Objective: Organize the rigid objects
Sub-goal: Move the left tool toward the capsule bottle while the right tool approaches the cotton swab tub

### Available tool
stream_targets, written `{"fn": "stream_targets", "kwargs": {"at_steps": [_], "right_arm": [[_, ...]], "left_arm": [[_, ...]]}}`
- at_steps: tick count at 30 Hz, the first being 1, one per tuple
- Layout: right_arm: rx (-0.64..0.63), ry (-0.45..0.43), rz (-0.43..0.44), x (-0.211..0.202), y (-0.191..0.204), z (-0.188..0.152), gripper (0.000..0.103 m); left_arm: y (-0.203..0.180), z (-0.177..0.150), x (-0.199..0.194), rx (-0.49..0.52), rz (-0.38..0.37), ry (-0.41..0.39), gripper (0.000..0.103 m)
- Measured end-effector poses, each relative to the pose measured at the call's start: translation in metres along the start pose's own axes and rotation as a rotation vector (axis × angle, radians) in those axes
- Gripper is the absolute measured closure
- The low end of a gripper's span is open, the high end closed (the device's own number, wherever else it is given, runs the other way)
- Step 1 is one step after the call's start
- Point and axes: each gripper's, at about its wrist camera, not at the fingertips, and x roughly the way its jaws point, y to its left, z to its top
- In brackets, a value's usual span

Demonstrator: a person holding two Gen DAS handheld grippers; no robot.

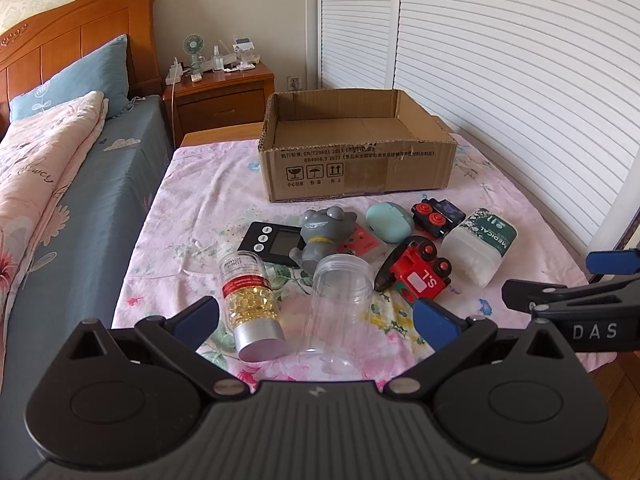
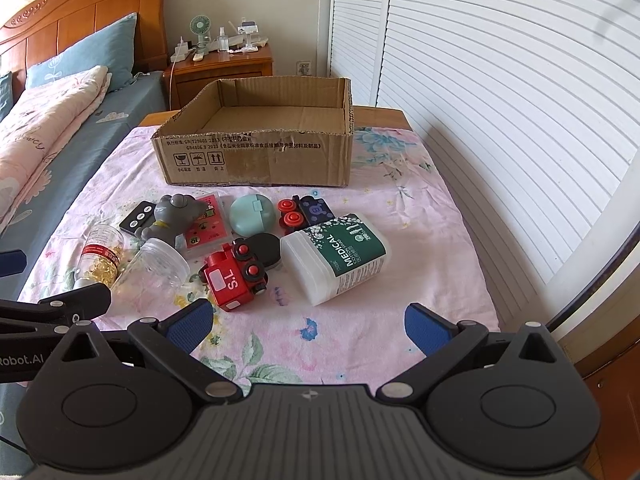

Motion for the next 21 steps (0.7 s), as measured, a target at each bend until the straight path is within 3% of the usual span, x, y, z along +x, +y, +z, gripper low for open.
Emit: {"fn": "stream_targets", "kwargs": {"at_steps": [21], "right_arm": [[-0.015, -0.008, -0.010, 0.0003, 0.0020, 0.0025, 0.000]], "left_arm": [[-0.0032, 0.0069, 0.0015, 0.063, -0.018, -0.010, 0.001]]}}
